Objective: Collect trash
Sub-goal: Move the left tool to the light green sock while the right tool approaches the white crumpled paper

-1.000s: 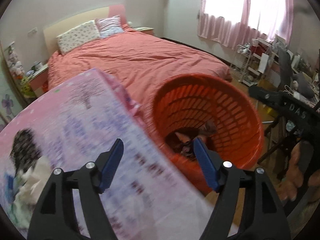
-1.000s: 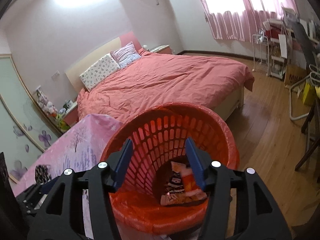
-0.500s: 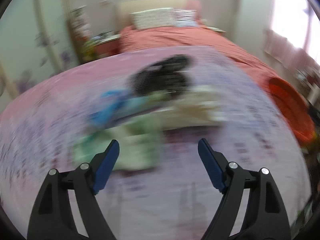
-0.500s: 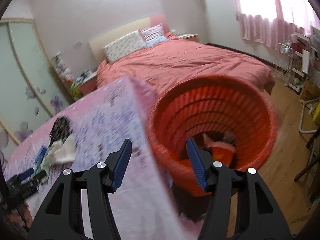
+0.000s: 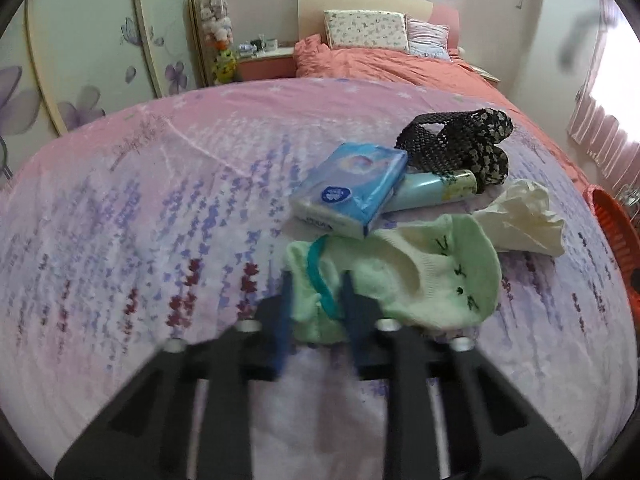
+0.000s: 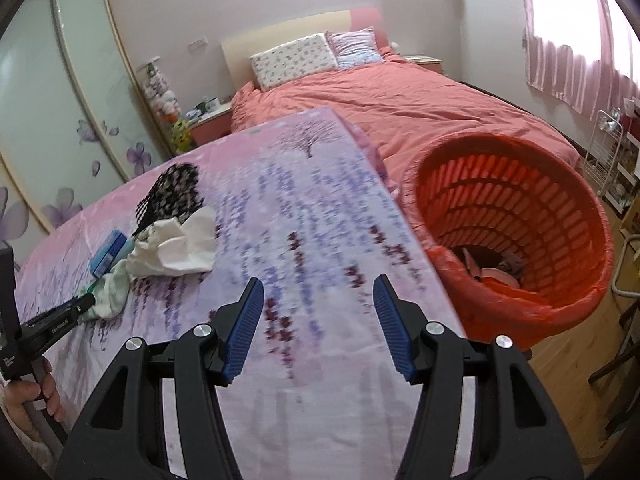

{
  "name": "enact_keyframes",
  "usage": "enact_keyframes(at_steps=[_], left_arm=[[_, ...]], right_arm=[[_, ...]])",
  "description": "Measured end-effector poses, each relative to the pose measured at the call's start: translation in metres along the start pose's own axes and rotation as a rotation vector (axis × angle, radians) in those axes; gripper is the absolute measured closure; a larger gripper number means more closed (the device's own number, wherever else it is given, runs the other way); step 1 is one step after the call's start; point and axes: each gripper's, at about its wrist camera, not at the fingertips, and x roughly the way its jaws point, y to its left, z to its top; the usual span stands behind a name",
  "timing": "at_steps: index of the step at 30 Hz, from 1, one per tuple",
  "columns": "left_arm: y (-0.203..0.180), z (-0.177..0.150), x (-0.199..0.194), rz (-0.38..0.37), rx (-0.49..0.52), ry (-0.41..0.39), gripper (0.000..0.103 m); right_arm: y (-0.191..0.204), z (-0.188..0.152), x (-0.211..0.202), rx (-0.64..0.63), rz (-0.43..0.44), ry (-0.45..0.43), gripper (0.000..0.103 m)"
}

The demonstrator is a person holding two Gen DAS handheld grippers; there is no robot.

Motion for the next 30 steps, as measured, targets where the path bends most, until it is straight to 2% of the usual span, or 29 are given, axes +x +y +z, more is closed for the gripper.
enact_keyframes(at_steps=[3,6,10,13,16,19,22,23,26,28,30], left_arm=[[0.010,-0.003,-0.004,-0.022,-0.002,-0.002,0.093],[0.030,-0.008,-0.010,0.001,-0.016,-0.012,0.099],[0.067,-0.008,-0.019,0.064,-0.058,-0.031,0.100],[0.083,-0.006,-0.023,0.051,-0.092,-0.033,0.099],[0.085,-0.007,-0.025,0.041,-0.092,-0.038,0.099],[0.085,-0.009,-0.026,0.034,-0.094,-0.041,0.093],[0.087,-0.011,-0.026,0.017,-0.105,-0.041,0.066],[0.087,-0.012,-0.026,0.012,-0.106,-0.040,0.063],[0.085,-0.013,-0.025,-0.009,-0.114,-0.036,0.043],[0.082,-0.012,-0.025,-0.019,-0.116,-0.040,0.026],[0.078,-0.012,-0.027,-0.033,-0.112,-0.053,0.014]], right_arm=[[0.013,-0.003,0.003,-0.015,0.008,0.011,0.046],[0.027,-0.005,0.008,-0.040,0.020,0.022,0.046],[0.048,-0.007,0.016,-0.075,0.053,0.039,0.046],[0.061,-0.006,0.023,-0.087,0.092,0.047,0.046],[0.078,-0.001,0.033,-0.094,0.121,0.050,0.041],[0.094,0.006,0.043,-0.079,0.156,0.059,0.040],[0.110,0.013,0.052,-0.069,0.183,0.069,0.036],[0.116,0.015,0.057,-0.076,0.181,0.070,0.034],[0.131,0.018,0.070,-0.095,0.152,0.081,0.029],[0.139,0.018,0.080,-0.108,0.122,0.098,0.027],[0.144,0.016,0.088,-0.117,0.116,0.125,0.027]])
